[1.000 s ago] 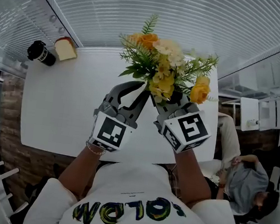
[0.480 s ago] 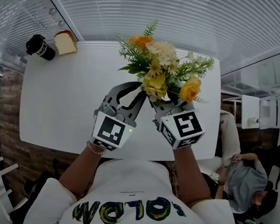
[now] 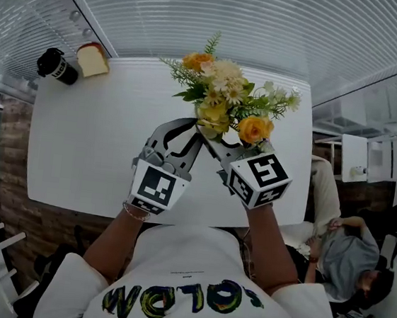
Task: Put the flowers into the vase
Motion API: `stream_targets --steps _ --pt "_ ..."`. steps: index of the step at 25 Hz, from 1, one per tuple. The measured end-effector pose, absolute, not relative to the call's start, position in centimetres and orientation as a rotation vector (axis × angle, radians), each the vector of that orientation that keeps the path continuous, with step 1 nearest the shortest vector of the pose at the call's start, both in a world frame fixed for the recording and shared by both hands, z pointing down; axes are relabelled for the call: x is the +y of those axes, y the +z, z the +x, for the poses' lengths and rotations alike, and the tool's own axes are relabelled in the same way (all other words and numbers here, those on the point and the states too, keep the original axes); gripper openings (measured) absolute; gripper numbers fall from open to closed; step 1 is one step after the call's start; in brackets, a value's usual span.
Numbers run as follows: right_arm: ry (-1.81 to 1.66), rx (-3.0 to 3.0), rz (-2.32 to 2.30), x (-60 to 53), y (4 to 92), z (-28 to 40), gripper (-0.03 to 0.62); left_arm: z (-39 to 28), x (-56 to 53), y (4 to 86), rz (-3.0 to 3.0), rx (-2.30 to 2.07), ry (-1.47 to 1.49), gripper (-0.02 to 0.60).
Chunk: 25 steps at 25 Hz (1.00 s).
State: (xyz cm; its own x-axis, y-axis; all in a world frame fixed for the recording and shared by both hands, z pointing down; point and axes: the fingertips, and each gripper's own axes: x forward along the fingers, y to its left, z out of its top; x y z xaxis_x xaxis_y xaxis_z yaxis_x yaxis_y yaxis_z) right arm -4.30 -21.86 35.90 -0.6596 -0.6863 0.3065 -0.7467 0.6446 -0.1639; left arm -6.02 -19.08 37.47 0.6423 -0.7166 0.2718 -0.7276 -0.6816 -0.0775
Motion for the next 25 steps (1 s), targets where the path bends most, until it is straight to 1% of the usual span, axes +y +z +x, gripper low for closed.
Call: stream_targets --steps 5,18,21,25 --pt "0.460 -2.642 1.169 -20.7 36.3 -2.9 0.360 -4.8 -17.7 37.7 2.806 -1.235 0.457 0.080" --pt "0.513 -2.639 1.177 -19.2 37.8 -1.9 0.363 -5.2 -16.5 39.0 2.760 -1.251 0.457 0.083" --pt "0.499 -2.644 1.196 -18.6 37.9 -1.6 0.353 -6.1 -16.3 38.8 2.741 -1.279 0.427 0.075" --pt "0.478 -2.656 1.218 -17.7 37.4 -0.7 0.320 -6.9 -15.7 38.0 2.722 -1.311 0.376 0.064"
